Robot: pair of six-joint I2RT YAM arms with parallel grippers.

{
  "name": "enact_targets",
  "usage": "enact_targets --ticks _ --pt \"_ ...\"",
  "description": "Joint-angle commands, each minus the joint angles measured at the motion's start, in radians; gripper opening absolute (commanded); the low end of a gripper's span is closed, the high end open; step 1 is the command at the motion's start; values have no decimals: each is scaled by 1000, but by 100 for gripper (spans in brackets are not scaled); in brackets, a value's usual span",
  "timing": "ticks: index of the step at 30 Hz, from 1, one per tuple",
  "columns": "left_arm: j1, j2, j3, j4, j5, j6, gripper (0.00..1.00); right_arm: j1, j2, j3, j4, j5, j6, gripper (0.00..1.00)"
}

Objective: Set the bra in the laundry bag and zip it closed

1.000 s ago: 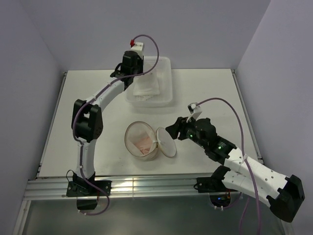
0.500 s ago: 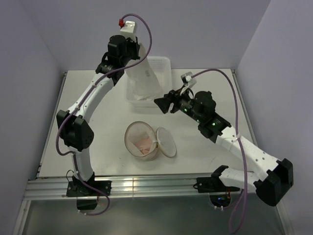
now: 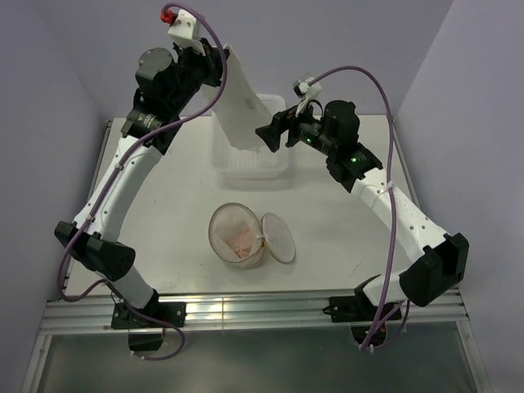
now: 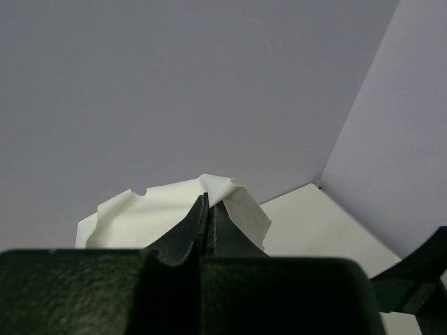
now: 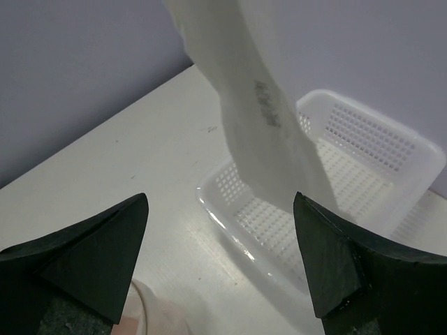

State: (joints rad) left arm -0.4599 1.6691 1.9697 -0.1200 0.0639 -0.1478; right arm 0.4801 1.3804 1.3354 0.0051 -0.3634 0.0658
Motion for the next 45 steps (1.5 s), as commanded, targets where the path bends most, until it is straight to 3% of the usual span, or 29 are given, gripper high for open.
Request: enact_targets --ticks 1,8,13,22,25,26,28,34,45 --pt "-11 -68 4 54 54 -25 0 -3 0 88 -20 -14 -50 92" --pt "-52 -141 50 33 137 -88 0 -5 -12 122 -10 -80 -14 95" --pt "-146 -183 67 6 116 -67 0 6 5 119 26 -230 83 95" --pt "-264 -221 81 -26 60 -44 0 23 -44 50 148 -221 187 88" --pt "-289 -242 66 -30 56 -47 0 26 -49 38 145 -232 203 83" --pt "-295 -253 55 -26 54 -47 0 29 -60 27 162 -236 204 72" --pt "-307 -262 40 -21 50 -42 0 29 -72 -5 188 -229 226 65" --pt "-321 -282 -6 -15 24 -32 0 34 -103 17 217 -236 252 84" --pt "-339 -285 -60 -20 19 -29 0 37 -100 126 151 -232 200 85"
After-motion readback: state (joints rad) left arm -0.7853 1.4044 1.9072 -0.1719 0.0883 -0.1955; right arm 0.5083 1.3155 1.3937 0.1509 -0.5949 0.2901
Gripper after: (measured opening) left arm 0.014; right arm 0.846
